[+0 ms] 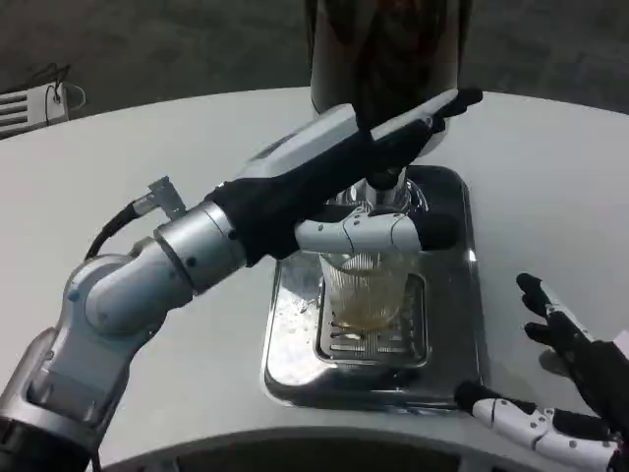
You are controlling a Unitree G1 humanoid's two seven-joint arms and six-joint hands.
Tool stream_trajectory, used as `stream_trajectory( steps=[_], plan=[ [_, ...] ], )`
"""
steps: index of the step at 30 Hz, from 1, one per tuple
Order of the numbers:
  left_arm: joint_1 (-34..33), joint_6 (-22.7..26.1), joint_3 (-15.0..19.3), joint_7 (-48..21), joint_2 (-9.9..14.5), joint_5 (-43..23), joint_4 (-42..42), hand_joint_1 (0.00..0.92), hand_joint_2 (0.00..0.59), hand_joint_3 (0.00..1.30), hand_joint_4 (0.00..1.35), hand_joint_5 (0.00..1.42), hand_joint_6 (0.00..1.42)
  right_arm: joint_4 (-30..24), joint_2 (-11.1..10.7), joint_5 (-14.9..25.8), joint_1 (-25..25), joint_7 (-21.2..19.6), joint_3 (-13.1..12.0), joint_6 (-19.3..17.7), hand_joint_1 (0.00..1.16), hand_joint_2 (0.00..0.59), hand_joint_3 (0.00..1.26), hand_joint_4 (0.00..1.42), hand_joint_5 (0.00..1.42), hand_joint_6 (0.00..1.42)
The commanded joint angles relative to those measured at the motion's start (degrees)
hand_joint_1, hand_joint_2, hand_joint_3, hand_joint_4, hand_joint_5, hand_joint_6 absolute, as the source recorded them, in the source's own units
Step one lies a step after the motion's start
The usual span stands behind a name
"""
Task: Grasp the cup under the faucet to collect the drink, then remove the cup.
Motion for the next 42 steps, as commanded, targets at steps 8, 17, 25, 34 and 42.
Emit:
stream_trajectory(
  steps=[8, 17, 25, 34, 42],
  plan=[
    [1.6, 1.6, -2.1, -2.9, 1.4, 2.4, 1.8, 0.000, 0.000, 0.04, 0.00, 0.05, 0.10, 12.4, -2.6, 6.5, -5.9, -9.4, 2.0, -6.8, 0.79, 0.199, 0.00, 0.00, 0.00, 0.04],
    [2.0, 1.9, -2.0, -3.2, 1.9, 2.3, 1.5, 0.000, 0.000, 0.04, 0.00, 0.05, 0.09, 18.4, -4.1, 8.2, -10.4, -14.0, 3.8, -9.4, 0.82, 0.192, 0.00, 0.00, 0.00, 0.03],
    [2.4, 1.7, -1.5, -3.2, 2.5, 2.0, 0.9, 0.000, 0.000, 0.04, 0.00, 0.05, 0.06, 22.9, -4.3, 8.9, -14.6, -16.6, 5.5, -9.8, 0.82, 0.192, 0.00, 0.00, 0.00, 0.03],
    [2.5, 1.8, -1.5, -3.6, 3.0, 1.9, 0.2, 0.000, 0.000, 0.04, 0.00, 0.05, 0.06, 27.9, -4.0, 9.6, -19.3, -18.6, 6.9, -10.4, 0.82, 0.192, 0.00, 0.00, 0.00, 0.02],
    [2.7, 2.2, -1.4, -3.6, 3.3, 2.0, -0.6, 0.000, 0.000, 0.05, 0.00, 0.05, 0.06, 31.2, -3.6, 10.5, -21.7, -19.5, 8.2, -11.2, 0.83, 0.193, 0.00, 0.00, 0.00, 0.02]
  ],
)
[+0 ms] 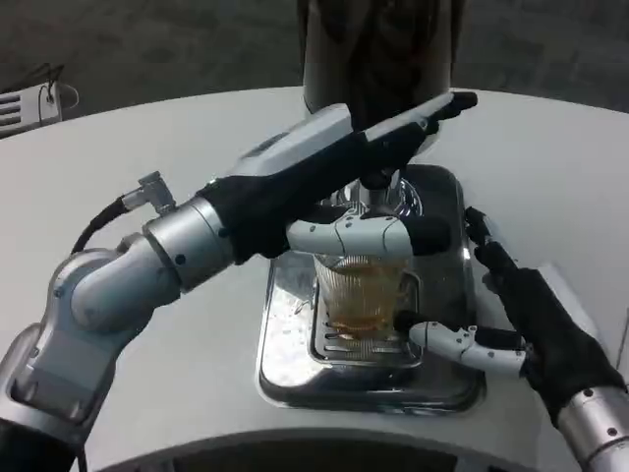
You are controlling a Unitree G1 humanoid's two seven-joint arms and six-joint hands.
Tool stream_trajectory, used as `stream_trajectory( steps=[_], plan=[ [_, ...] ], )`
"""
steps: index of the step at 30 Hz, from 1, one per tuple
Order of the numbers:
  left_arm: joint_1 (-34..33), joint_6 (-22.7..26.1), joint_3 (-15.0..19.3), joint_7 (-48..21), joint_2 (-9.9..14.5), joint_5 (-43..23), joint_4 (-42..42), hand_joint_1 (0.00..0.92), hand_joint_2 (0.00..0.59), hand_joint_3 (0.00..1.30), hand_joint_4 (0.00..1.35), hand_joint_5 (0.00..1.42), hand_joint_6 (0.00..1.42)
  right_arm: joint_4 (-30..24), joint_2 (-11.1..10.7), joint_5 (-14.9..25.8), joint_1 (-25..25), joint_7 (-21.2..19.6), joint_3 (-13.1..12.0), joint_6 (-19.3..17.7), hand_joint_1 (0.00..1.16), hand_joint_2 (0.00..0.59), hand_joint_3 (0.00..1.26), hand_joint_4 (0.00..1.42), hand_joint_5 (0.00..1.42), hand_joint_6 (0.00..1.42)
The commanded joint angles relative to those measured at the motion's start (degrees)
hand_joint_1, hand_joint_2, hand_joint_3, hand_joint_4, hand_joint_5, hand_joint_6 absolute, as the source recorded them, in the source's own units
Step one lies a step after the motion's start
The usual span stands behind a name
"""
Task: Grasp the cup under the faucet to collect the drink, then remove the cup.
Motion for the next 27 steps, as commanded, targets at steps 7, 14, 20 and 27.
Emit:
stream_trajectory(
  steps=[7, 14, 20, 27],
  plan=[
    [3.2, 2.4, -1.1, -2.5, 1.7, 1.8, -0.7, 0.000, 0.000, 0.05, 0.00, 0.05, 0.06, 4.4, 0.5, 1.5, -3.5, -1.4, 1.5, -2.3, 0.83, 0.193, 0.00, 0.00, 0.00, 0.02],
    [4.3, 3.4, -0.5, -2.4, 2.5, 1.4, -2.9, 0.000, 0.000, 0.05, 0.00, 0.05, 0.06, 6.3, 0.6, 2.1, -4.7, -1.9, 2.2, -2.7, 0.83, 0.196, 0.00, 0.00, 0.00, 0.02],
    [5.2, 3.3, 0.5, -1.7, 2.8, 0.9, -4.2, 0.000, 0.000, 0.05, 0.00, 0.05, 0.06, 7.4, 0.7, 2.6, -5.6, -2.0, 2.5, -3.2, 0.82, 0.199, 0.00, 0.00, 0.00, 0.03],
    [8.3, 0.4, 3.9, 2.6, 1.5, -0.3, -6.1, 0.000, 0.000, 0.06, 0.00, 0.06, 0.08, 8.0, 0.9, 3.2, -6.3, -2.1, 2.8, -3.5, 0.82, 0.207, 0.00, 0.00, 0.00, 0.03]
  ],
)
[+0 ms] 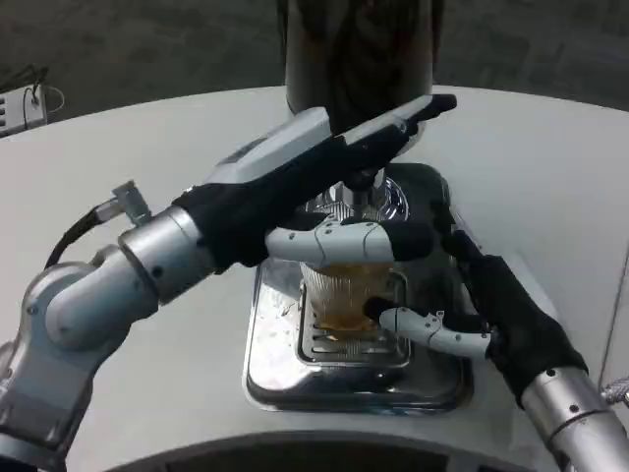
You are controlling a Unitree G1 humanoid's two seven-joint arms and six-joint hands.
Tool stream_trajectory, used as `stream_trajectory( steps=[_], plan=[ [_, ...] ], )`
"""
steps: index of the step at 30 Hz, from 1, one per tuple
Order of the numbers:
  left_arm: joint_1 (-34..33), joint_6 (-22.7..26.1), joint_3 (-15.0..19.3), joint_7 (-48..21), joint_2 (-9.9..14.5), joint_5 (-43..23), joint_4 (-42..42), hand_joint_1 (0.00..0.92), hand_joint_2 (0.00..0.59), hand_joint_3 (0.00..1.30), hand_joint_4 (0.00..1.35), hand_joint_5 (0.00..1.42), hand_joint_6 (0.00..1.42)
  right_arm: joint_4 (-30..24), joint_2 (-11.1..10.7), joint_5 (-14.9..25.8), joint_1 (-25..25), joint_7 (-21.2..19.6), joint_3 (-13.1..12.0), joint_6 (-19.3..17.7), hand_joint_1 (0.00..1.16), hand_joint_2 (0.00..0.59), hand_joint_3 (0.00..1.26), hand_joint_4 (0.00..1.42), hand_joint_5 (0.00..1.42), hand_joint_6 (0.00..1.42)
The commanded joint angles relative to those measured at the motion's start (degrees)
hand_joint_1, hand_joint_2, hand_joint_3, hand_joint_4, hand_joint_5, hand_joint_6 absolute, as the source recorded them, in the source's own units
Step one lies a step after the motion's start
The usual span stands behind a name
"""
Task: Grasp the cup under the faucet to collect the drink, then remove the cup.
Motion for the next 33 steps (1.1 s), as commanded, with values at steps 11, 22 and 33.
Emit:
stream_trajectory(
  steps=[11, 22, 33],
  plan=[
    [8.0, -7.0, 6.6, 10.1, -3.3, 0.5, -2.3, 0.000, 0.012, 0.09, 0.00, 0.09, 0.13, 1.0, 0.6, 1.7, -1.3, -0.3, 0.7, -1.1, 0.83, 0.212, 0.00, 0.00, 0.00, 0.04],
    [13.7, -14.6, 12.3, 17.4, -6.1, -0.3, -3.2, 0.000, 0.040, 0.22, 0.15, 0.23, 0.25, 1.6, 0.7, 2.6, -1.7, 0.1, 1.2, -1.4, 0.82, 0.209, 0.00, 0.00, 0.00, 0.06],
    [24.1, -11.2, 17.2, 17.4, -4.1, 0.1, -6.2, 0.000, 0.045, 0.22, 0.15, 0.24, 0.27, 4.6, 1.6, 2.4, -3.3, -0.6, 2.2, -2.7, 0.82, 0.209, 0.00, 0.00, 0.02, 0.07]
  ],
)
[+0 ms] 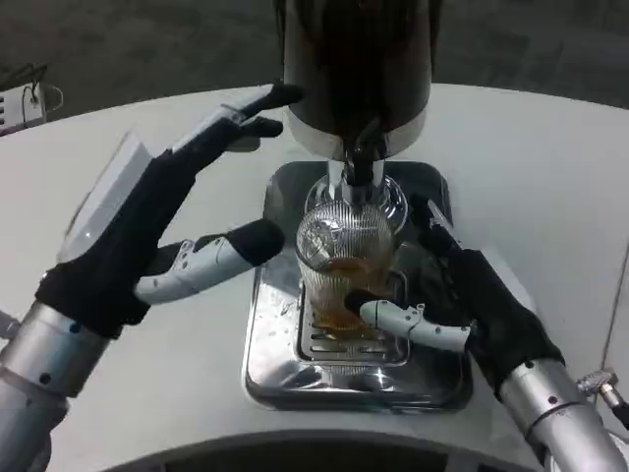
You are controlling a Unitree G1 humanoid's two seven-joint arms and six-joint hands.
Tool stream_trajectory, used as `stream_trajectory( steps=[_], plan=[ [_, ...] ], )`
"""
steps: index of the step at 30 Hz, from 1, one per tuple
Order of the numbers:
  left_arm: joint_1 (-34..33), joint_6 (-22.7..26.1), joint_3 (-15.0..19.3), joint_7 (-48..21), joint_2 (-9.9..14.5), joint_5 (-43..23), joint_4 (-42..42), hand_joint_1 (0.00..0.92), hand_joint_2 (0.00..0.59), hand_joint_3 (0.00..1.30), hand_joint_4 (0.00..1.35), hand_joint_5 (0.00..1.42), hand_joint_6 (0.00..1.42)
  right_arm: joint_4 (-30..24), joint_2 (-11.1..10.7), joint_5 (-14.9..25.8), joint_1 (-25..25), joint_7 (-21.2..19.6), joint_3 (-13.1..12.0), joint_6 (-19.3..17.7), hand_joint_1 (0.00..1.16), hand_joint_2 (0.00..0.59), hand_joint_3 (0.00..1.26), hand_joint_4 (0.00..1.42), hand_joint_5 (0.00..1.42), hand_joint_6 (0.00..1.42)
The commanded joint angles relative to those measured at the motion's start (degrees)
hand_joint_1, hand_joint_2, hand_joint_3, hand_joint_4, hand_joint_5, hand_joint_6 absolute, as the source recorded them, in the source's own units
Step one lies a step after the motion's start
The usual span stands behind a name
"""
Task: Grasp the cup under the faucet to collect the drink, then remove the cup.
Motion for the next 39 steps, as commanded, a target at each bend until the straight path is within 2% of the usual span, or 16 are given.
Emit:
stream_trajectory(
  steps=[1, 6, 15, 30, 39],
  plan=[
    [4.1, 2.0, 2.3, 0.7, 1.3, 0.2, -1.7, 0.000, 0.045, 0.22, 0.15, 0.24, 0.27, 1.9, 0.7, 0.5, -1.1, -0.3, 0.5, -1.6, 0.82, 0.209, 0.00, 0.00, 0.02, 0.07],
    [8.2, 3.8, 3.7, 1.1, 1.6, 1.1, -2.2, 0.000, 0.045, 0.21, 0.14, 0.24, 0.26, 3.8, 1.2, 0.7, -2.2, -0.4, 0.7, -2.4, 0.82, 0.209, 0.00, 0.00, 0.03, 0.08],
    [12.7, 4.4, 3.1, 1.5, 1.8, 3.8, -0.2, 0.000, 0.046, 0.21, 0.14, 0.24, 0.26, 7.0, 2.1, 0.8, -3.9, -1.2, 0.7, -4.6, 0.82, 0.202, 0.00, 0.00, 0.04, 0.09],
    [14.3, 6.6, 0.3, 1.7, 1.8, 7.4, 2.5, 0.000, 0.047, 0.21, 0.14, 0.23, 0.26, 12.4, 2.9, 1.7, -6.0, -2.2, 0.4, -8.9, 0.82, 0.201, 0.00, 0.00, 0.05, 0.08],
    [14.0, 7.7, -0.6, 1.0, 2.4, 7.7, 3.2, 0.000, 0.043, 0.21, 0.14, 0.23, 0.26, 13.3, 2.7, 2.8, -6.1, -1.6, 0.5, -10.8, 0.82, 0.192, 0.00, 0.01, 0.07, 0.09]
  ],
)
